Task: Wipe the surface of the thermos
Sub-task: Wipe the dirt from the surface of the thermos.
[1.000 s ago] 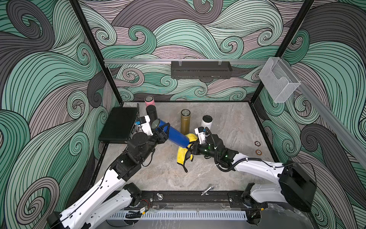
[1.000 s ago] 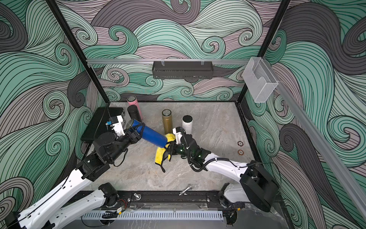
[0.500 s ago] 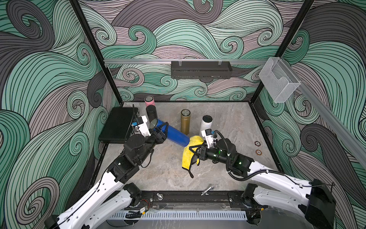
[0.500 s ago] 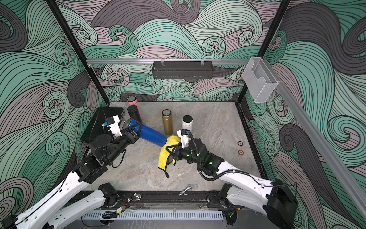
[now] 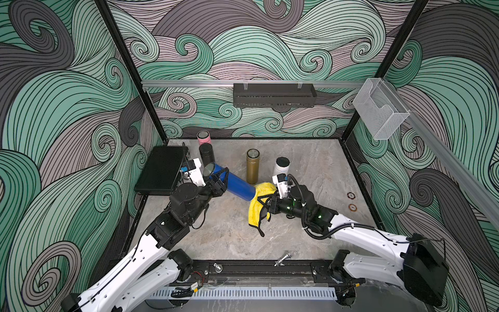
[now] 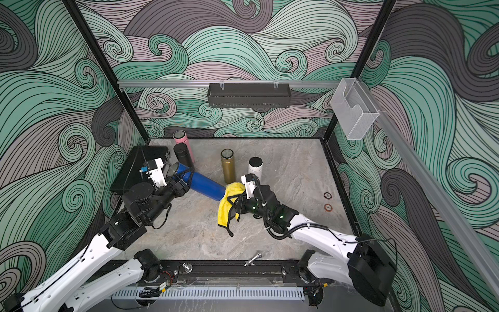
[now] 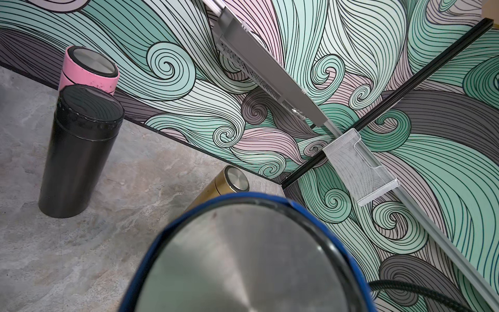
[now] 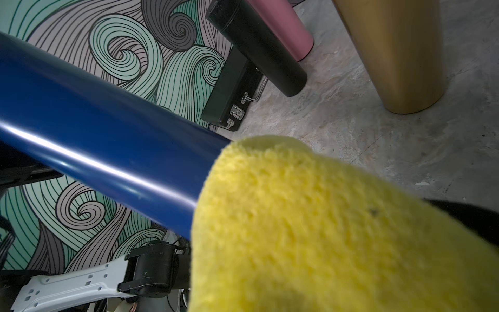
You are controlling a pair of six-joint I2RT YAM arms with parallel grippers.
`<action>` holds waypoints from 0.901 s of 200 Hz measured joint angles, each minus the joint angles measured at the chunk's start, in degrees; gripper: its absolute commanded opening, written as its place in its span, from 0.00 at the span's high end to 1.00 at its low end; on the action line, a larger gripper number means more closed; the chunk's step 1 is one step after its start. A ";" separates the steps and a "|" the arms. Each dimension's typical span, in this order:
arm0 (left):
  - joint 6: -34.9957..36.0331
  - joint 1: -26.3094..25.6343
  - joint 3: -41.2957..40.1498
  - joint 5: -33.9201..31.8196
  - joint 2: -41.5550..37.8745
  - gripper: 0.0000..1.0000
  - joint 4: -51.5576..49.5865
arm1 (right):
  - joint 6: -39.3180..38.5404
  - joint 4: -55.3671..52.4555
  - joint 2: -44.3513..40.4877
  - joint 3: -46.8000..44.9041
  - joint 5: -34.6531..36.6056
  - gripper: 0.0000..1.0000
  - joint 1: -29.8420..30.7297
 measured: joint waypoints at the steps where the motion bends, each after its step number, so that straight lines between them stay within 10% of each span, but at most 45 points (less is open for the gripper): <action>1: 0.02 0.00 0.00 0.00 0.00 1.00 0.00 | 0.04 0.09 0.17 -0.02 -0.02 1.00 0.00; 93: -0.07 0.02 0.00 -0.48 1.62 1.00 0.92 | 0.09 15.34 8.79 -0.96 -3.82 1.00 0.00; 180: 0.31 0.02 0.00 -0.52 4.00 1.00 2.91 | -2.91 8.24 -7.15 -4.37 -1.95 1.00 1.25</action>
